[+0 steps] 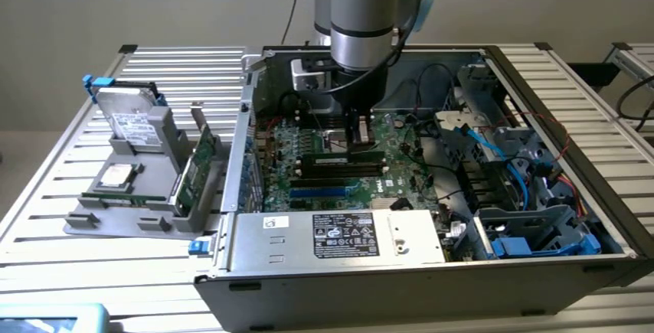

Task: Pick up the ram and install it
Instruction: 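Insert the ram into the slot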

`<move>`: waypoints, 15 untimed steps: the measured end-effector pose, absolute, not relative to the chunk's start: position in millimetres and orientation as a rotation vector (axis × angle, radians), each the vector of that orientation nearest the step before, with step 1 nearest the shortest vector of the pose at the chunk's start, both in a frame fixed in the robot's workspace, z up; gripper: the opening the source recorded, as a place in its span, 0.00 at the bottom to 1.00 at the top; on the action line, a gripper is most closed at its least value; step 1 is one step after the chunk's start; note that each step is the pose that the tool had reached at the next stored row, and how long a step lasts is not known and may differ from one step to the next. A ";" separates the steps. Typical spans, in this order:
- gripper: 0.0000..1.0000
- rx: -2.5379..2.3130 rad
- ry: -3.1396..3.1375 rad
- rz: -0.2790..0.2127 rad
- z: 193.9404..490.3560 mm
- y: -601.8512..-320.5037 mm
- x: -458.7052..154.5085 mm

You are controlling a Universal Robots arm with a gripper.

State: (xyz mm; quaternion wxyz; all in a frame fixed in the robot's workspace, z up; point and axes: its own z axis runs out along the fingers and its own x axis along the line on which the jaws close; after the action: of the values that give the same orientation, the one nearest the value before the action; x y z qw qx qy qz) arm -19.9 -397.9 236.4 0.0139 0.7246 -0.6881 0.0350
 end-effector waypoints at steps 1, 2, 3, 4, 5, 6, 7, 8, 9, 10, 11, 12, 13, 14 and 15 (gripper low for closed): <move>0.14 2.256 -2.143 0.109 236.0 -398.0 -19.9; 0.14 2.256 -2.143 0.109 235.7 -398.0 -19.9; 0.14 2.256 -2.143 0.109 235.6 -398.0 -19.9; 0.14 2.256 -2.143 0.109 235.6 -398.0 -19.9; 0.14 2.256 -2.143 0.109 235.5 -398.0 -19.9; 0.14 2.256 -2.143 0.109 235.5 -398.0 -19.9; 0.14 2.256 -2.143 0.109 235.5 -398.1 -19.9; 0.14 2.256 -2.143 0.109 235.5 -398.1 -19.9; 0.14 2.256 -2.143 0.109 235.4 -398.1 -19.9; 0.14 2.256 -2.143 0.109 235.4 -398.1 -19.9; 0.14 2.256 -2.143 0.109 235.1 -398.1 -19.9; 0.14 2.256 -2.143 0.109 235.0 -398.1 -19.9; 0.14 2.256 -2.143 0.110 234.9 -398.1 -19.9; 0.14 2.256 -2.142 0.110 234.9 -398.0 -19.8; 0.14 2.256 -2.142 0.110 234.8 -398.1 -19.9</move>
State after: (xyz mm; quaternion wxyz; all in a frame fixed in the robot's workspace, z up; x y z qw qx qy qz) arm -19.9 -398.1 234.8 0.0143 0.7246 -0.6881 0.0354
